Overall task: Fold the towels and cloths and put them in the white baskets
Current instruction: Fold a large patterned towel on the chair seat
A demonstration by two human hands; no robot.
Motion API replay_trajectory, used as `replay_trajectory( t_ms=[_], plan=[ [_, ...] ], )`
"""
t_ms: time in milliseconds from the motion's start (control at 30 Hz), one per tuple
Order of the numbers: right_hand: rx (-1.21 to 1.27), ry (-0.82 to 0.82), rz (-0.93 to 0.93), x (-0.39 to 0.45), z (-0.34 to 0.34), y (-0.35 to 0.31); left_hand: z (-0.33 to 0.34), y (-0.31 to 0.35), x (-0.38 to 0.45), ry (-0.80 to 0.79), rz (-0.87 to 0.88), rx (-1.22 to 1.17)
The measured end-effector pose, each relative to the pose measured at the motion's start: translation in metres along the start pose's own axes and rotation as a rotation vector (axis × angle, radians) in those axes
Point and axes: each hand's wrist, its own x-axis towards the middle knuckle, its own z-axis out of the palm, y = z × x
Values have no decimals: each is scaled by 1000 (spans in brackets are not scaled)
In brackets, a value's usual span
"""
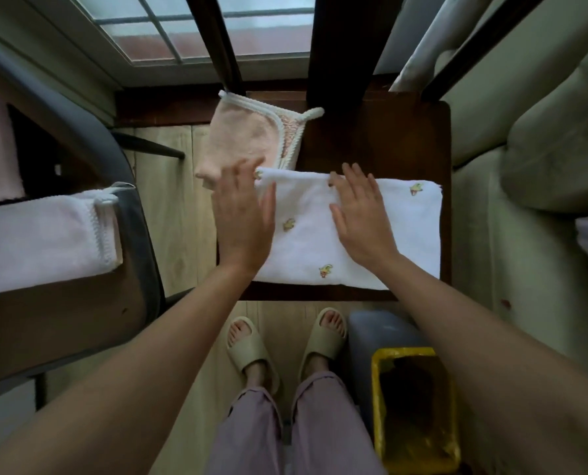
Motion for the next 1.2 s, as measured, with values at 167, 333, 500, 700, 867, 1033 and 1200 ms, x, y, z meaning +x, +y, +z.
replay_trajectory(
  t_ms=[167, 333, 500, 700, 867, 1033, 1200],
  plan=[
    [-115, 136, 219, -12, -31, 40, 28, 44, -6, -420, 255, -36],
    [-142, 55, 180, -4, -56, 76, 62, 34, -11, -661, 290, 251],
    [-10, 113, 289, -15, -68, 88, 78, 21, -13, -744, 316, 365],
    [-69, 360, 406, -32, -66, 90, 81, 24, -15, -709, 327, 381],
    [-185, 78, 51, -45, -14, 58, 83, 30, -38, -509, 404, 295],
    [-276, 32, 69, -43, 12, 75, 97, 19, -55, -518, 449, 436],
    [-329, 30, 29, -49, 8, 97, 98, 11, -52, -536, 541, 522]
  ],
)
